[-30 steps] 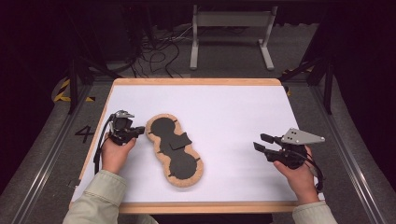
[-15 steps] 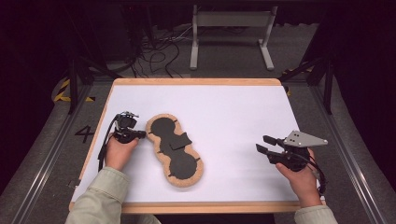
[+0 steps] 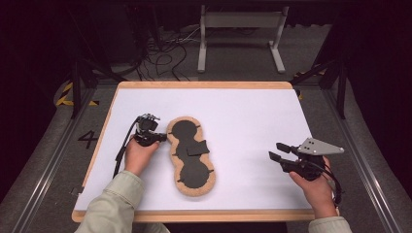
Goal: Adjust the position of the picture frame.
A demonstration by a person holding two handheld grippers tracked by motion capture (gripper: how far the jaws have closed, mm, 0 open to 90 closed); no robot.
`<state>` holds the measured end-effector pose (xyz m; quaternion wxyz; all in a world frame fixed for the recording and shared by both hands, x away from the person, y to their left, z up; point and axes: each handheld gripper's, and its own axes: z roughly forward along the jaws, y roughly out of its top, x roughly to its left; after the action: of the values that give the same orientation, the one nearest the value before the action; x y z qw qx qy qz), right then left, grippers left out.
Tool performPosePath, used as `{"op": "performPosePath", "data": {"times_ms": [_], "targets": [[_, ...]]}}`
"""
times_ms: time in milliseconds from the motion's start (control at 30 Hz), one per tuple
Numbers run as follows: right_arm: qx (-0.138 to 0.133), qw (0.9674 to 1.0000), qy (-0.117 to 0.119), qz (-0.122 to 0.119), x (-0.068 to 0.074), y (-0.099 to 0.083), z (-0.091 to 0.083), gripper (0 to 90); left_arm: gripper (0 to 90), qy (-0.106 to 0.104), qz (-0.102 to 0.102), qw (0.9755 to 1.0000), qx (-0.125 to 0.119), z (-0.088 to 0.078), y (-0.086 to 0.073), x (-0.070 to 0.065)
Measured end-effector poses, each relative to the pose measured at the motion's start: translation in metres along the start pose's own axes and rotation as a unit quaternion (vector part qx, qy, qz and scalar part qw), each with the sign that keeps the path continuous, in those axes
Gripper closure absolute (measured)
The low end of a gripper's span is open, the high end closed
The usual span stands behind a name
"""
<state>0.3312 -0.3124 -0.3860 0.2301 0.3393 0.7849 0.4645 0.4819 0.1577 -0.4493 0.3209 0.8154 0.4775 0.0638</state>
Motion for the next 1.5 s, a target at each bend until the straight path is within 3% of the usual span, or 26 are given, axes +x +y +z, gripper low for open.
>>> {"op": "performPosePath", "data": {"times_ms": [167,333,467,533,600,633,667,700,1000,1033,1100,1233,1367,1400,1500], "targets": [[0.0,1.0,0.0,0.003,0.0,-0.002,-0.001,55.1,90.0,-0.011,0.007,0.9999,-0.01,0.013,0.011,-0.011],[0.004,1.0,0.002,0.005,0.001,-0.003,0.0,55.0,90.0,-0.005,0.023,0.9996,-0.015,0.021,0.018,-0.021],[0.008,1.0,0.003,0.001,0.003,-0.002,0.002,56.5,89.8,-0.009,0.024,0.9996,-0.016,0.02,0.017,-0.019],[0.015,0.9999,0.002,0.002,0.006,-0.001,0.004,61.2,86.8,-0.01,0.02,0.9995,-0.02,0.015,0.015,-0.018],[0.032,0.9995,0.004,-0.002,0.009,0.001,0.009,73.7,85.8,-0.014,0.023,0.9993,-0.027,0.006,0.01,-0.017],[0.038,0.999,0.022,-0.001,0.01,0.001,0.011,78.8,85.6,-0.016,0.023,0.9992,-0.03,0.003,0.008,-0.017],[0.038,0.999,0.022,-0.001,0.01,0.001,0.011,78.8,85.6,-0.016,0.023,0.9992,-0.03,0.003,0.008,-0.017],[0.054,0.9974,0.047,0.008,0.011,0.002,0.017,86.5,85.3,-0.019,0.025,0.999,-0.033,-0.004,0.003,-0.018],[0.095,0.9926,0.069,-0.03,0.034,0.011,0.045,90.0,82.7,-0.019,0.035,0.9981,-0.047,-0.031,-0.013,-0.02],[0.108,0.9899,0.078,-0.048,0.044,0.014,0.055,90.0,82.4,-0.022,0.034,0.9981,-0.047,-0.036,-0.019,-0.019],[0.122,0.9872,0.084,-0.061,0.051,0.017,0.065,90.0,82.0,-0.024,0.033,0.9982,-0.045,-0.039,-0.022,-0.019],[0.139,0.9825,0.098,-0.077,0.063,0.02,0.082,90.0,81.2,-0.02,0.035,0.9982,-0.044,-0.047,-0.03,-0.022],[0.169,0.9754,0.109,-0.09,0.075,0.021,0.104,90.0,80.5,-0.019,0.039,0.9984,-0.037,-0.051,-0.036,-0.024],[0.169,0.9754,0.109,-0.09,0.075,0.021,0.104,90.0,80.5,-0.017,0.039,0.9984,-0.036,-0.053,-0.038,-0.025],[0.197,0.9674,0.119,-0.106,0.085,0.02,0.12,90.0,80.0,-0.015,0.04,0.9985,-0.033,-0.059,-0.044,-0.024]]}}
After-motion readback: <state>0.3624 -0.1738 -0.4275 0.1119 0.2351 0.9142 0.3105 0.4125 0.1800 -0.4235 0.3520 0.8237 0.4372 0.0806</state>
